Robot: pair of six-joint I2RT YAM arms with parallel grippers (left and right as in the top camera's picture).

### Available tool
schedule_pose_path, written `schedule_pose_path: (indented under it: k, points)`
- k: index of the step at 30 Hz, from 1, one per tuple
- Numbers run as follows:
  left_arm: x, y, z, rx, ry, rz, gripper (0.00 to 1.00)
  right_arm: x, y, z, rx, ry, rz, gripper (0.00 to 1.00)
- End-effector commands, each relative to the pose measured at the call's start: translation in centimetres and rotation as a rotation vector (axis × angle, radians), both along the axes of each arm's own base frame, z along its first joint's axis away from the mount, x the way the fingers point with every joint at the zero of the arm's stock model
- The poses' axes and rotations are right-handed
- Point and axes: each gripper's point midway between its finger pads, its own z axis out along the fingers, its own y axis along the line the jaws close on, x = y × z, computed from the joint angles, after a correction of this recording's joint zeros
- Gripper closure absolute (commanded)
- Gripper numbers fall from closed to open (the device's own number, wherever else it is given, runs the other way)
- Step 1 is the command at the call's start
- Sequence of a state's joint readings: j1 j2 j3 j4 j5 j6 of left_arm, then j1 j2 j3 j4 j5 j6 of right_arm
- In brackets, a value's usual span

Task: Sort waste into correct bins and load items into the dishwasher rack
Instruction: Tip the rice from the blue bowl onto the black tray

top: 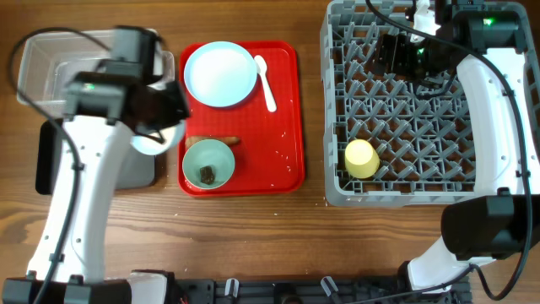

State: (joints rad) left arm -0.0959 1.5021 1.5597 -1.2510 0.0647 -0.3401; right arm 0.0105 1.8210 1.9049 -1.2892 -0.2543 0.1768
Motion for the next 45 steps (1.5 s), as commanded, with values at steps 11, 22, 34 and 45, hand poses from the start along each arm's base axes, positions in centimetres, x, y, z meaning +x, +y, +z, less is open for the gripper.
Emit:
schedule_pose_path:
  k: [11,22,34,45]
  points:
    - [-0.2,8.9,-5.0,-0.524,-0.086,-0.016,0.96,0.0,0.2,1.9,0.004,-0.056,0.02,0.08]
    - [-0.6,15.4,-5.0,-0.948,-0.356,0.157,0.96,-0.2,0.2,1.8,0.004,-0.047,0.02,0.08]
    - [-0.5,17.0,0.1,-1.279,-0.523,0.27,0.96,-0.2,0.2,1.8,0.003,-0.045,0.021,0.08]
    - [-0.6,16.9,0.3,-1.315,-0.504,0.296,0.96,-0.2,0.2,1.8,0.003,-0.045,0.021,0.08]
